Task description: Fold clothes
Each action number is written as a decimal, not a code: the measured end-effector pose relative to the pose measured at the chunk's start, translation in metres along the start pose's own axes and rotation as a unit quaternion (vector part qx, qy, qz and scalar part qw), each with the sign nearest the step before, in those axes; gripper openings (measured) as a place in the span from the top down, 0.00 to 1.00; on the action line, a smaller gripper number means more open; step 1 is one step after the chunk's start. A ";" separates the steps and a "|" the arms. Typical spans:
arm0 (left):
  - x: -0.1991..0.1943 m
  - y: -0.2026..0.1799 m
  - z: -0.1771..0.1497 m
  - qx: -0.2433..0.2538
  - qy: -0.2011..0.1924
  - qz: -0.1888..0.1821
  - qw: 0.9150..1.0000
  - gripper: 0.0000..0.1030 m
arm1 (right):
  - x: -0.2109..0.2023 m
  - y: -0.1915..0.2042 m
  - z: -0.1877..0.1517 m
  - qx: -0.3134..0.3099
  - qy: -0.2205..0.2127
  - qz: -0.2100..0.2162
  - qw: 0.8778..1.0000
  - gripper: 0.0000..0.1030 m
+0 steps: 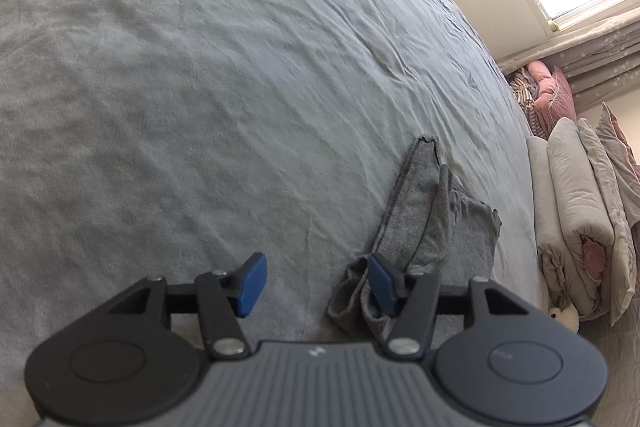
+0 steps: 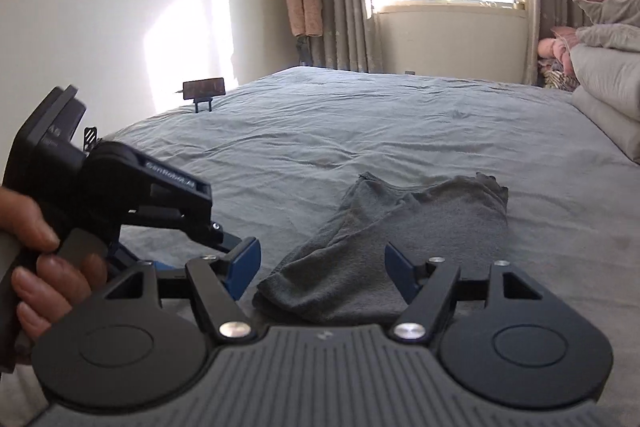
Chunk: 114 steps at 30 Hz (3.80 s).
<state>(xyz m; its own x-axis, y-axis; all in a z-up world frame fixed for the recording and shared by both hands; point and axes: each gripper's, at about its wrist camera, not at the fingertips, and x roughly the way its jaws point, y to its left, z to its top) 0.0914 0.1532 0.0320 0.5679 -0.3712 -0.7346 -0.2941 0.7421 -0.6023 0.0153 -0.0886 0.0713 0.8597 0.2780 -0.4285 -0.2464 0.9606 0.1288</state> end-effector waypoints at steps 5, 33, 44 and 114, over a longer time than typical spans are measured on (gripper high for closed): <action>-0.002 -0.015 -0.010 0.049 -0.019 -0.007 0.999 0.44 | 0.034 -0.019 -0.021 0.019 0.075 -0.059 0.995 0.69; 0.021 -0.036 -0.036 0.128 -0.011 0.028 0.991 0.32 | -0.012 -0.104 -0.051 0.350 0.036 -0.040 0.935 0.33; 0.019 -0.030 -0.030 0.101 -0.005 0.018 0.995 0.36 | 0.008 -0.075 -0.046 0.303 0.038 -0.067 0.950 0.41; -0.013 -0.088 -0.191 0.229 0.093 -0.086 0.965 0.22 | -0.161 -0.165 -0.087 0.269 0.124 -0.120 0.948 0.62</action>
<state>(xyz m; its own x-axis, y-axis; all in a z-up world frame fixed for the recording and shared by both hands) -0.0366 -0.0136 0.0348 0.4185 -0.5724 -0.7051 0.1869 0.8140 -0.5499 -0.1210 -0.2911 0.0414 0.7148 0.1088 -0.6908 0.2634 0.8732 0.4101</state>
